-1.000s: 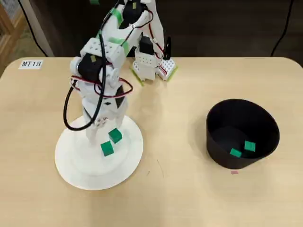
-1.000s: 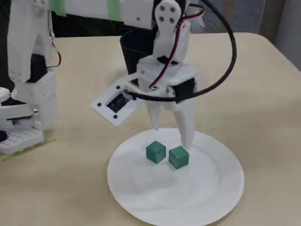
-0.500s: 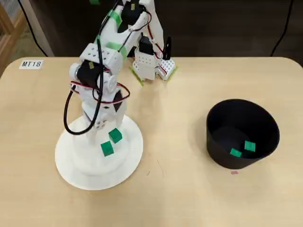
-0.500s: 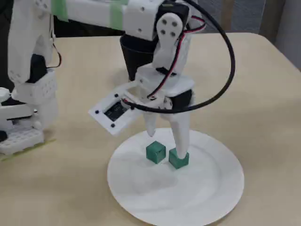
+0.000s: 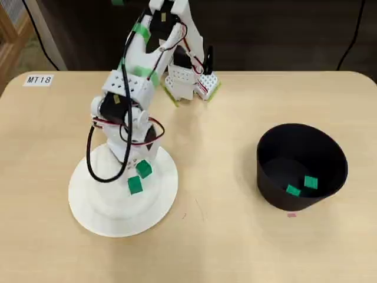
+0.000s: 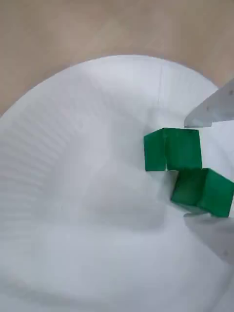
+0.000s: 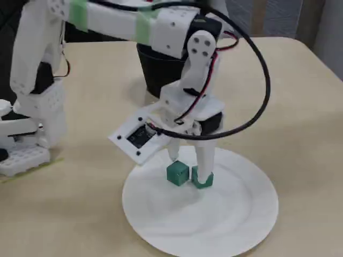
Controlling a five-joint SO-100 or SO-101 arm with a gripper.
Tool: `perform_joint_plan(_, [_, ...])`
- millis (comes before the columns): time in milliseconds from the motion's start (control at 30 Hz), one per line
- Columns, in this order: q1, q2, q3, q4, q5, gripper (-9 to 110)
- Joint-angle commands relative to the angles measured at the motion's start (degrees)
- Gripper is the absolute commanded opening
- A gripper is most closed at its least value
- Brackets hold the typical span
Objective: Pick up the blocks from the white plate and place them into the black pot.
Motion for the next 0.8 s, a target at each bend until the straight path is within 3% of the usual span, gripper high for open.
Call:
perform_joint_plan(0, [-0.09,-0.70,-4.39,-0.26,0.09,19])
perform_joint_plan(233, [0.70,-5.45,-10.28,-0.18,1.23,-2])
perform_joint_plan(767, [-0.35,-5.01,-23.38,-0.35,-3.16,-2])
